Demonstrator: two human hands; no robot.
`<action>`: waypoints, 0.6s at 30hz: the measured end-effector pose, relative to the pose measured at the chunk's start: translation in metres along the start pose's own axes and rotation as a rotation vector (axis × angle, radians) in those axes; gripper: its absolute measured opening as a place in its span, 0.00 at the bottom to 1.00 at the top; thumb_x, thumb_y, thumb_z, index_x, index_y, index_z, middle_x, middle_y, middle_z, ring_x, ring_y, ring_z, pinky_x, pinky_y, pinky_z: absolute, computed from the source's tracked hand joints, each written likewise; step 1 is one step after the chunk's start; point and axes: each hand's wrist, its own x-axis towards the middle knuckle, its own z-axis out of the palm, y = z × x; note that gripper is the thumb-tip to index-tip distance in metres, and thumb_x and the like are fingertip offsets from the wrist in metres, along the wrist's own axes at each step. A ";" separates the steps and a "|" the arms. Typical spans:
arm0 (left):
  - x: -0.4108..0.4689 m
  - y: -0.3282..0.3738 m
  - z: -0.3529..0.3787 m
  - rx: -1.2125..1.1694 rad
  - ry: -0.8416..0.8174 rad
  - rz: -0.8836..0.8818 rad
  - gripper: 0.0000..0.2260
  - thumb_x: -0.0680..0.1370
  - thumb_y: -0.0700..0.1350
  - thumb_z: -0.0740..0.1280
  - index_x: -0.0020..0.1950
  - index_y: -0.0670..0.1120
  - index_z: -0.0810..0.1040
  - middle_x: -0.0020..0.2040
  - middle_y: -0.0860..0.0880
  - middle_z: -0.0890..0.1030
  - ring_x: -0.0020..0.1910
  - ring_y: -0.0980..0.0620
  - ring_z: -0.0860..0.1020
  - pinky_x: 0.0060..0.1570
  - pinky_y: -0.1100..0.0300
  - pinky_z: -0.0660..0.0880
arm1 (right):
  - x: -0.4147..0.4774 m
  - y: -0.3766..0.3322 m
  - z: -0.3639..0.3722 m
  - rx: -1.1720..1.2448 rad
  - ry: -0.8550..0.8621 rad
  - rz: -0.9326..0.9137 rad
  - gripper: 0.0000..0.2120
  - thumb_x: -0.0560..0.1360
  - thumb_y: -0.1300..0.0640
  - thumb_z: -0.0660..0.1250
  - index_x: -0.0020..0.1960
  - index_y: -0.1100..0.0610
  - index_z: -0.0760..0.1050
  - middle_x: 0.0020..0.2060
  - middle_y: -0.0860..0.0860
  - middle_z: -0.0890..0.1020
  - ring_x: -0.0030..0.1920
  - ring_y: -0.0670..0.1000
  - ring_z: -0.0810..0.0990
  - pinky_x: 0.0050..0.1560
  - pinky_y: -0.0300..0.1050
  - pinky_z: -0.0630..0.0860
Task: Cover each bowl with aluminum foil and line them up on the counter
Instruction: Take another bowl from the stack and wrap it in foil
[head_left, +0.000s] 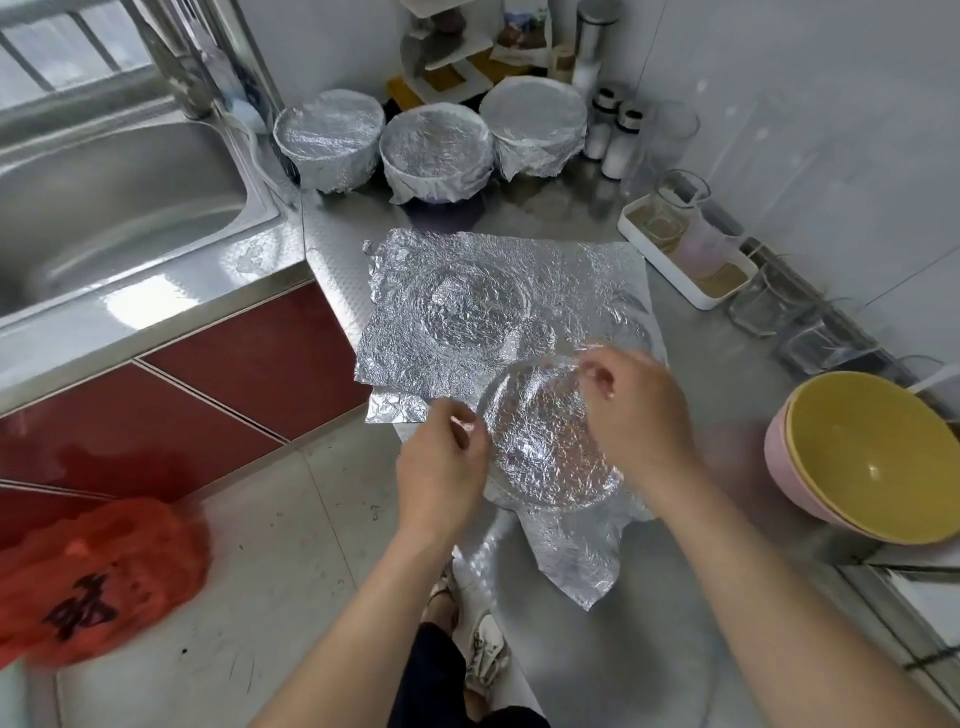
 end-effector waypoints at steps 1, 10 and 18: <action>0.009 0.003 -0.001 0.056 0.009 0.016 0.04 0.79 0.49 0.66 0.52 0.50 0.76 0.37 0.54 0.78 0.36 0.54 0.76 0.38 0.57 0.70 | -0.007 0.012 -0.004 -0.040 0.061 0.095 0.06 0.78 0.59 0.64 0.52 0.55 0.78 0.45 0.52 0.81 0.46 0.54 0.77 0.41 0.42 0.68; 0.028 0.015 0.002 0.243 -0.058 -0.005 0.06 0.78 0.47 0.66 0.46 0.47 0.81 0.34 0.56 0.78 0.33 0.56 0.75 0.31 0.62 0.65 | -0.031 0.036 0.007 -0.027 0.022 0.475 0.07 0.77 0.60 0.62 0.52 0.57 0.77 0.47 0.54 0.83 0.49 0.58 0.79 0.49 0.48 0.74; -0.022 0.002 -0.011 -0.089 -0.310 -0.262 0.15 0.76 0.47 0.69 0.30 0.44 0.80 0.27 0.48 0.82 0.28 0.49 0.80 0.41 0.50 0.81 | 0.029 0.011 -0.006 -0.169 -0.036 0.077 0.06 0.78 0.62 0.63 0.52 0.57 0.78 0.47 0.53 0.82 0.45 0.52 0.75 0.43 0.43 0.67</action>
